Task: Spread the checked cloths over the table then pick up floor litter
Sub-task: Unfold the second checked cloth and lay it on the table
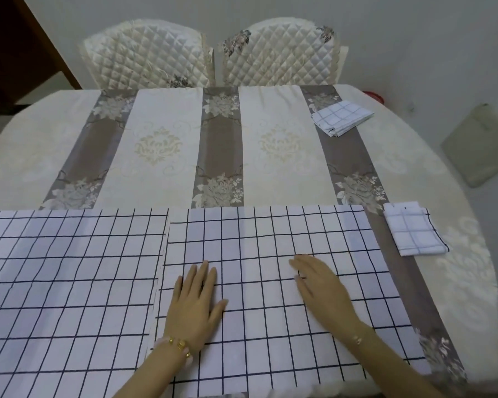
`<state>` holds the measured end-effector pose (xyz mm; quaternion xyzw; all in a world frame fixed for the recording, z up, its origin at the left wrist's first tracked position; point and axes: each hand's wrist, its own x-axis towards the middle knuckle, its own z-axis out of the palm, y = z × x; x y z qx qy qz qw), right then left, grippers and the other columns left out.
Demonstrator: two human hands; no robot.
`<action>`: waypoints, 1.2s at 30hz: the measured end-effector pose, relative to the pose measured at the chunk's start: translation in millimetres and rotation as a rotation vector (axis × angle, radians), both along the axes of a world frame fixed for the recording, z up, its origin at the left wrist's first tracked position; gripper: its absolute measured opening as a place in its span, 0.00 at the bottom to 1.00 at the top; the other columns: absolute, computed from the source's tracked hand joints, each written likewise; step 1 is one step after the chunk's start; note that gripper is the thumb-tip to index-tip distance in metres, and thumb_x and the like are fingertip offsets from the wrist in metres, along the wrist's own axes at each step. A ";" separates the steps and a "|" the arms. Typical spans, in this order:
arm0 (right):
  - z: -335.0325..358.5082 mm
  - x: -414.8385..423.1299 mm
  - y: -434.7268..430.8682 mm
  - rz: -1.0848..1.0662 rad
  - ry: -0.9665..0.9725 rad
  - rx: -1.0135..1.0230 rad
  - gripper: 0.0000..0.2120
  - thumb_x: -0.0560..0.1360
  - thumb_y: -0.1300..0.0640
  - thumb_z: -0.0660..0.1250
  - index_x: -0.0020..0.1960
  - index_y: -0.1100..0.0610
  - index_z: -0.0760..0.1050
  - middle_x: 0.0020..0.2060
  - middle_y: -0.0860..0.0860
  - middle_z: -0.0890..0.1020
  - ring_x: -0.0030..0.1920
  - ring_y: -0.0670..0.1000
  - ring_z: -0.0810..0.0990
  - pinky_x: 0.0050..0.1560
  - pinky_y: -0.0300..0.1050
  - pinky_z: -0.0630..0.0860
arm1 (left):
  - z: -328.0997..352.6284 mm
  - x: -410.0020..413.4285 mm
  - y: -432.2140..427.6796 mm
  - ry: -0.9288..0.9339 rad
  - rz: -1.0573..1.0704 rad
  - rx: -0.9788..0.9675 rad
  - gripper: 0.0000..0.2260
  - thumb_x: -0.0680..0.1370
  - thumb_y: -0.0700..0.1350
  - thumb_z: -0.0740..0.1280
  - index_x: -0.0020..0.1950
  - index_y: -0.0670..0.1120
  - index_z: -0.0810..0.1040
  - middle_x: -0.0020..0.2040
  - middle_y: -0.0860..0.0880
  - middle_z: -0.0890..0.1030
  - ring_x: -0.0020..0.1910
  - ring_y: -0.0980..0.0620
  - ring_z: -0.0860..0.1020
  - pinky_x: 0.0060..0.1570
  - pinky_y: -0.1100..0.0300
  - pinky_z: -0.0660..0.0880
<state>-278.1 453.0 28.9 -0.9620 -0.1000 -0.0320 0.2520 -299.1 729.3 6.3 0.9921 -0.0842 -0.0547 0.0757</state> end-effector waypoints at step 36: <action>15.6 -94.8 -42.3 0.054 0.400 -0.378 0.28 0.80 0.46 0.34 0.65 0.48 0.70 0.61 0.44 0.79 0.58 0.46 0.81 0.49 0.40 0.79 | 40.7 73.9 38.8 0.100 0.008 0.134 0.41 0.66 0.65 0.34 0.74 0.54 0.60 0.76 0.51 0.60 0.72 0.46 0.62 0.67 0.47 0.60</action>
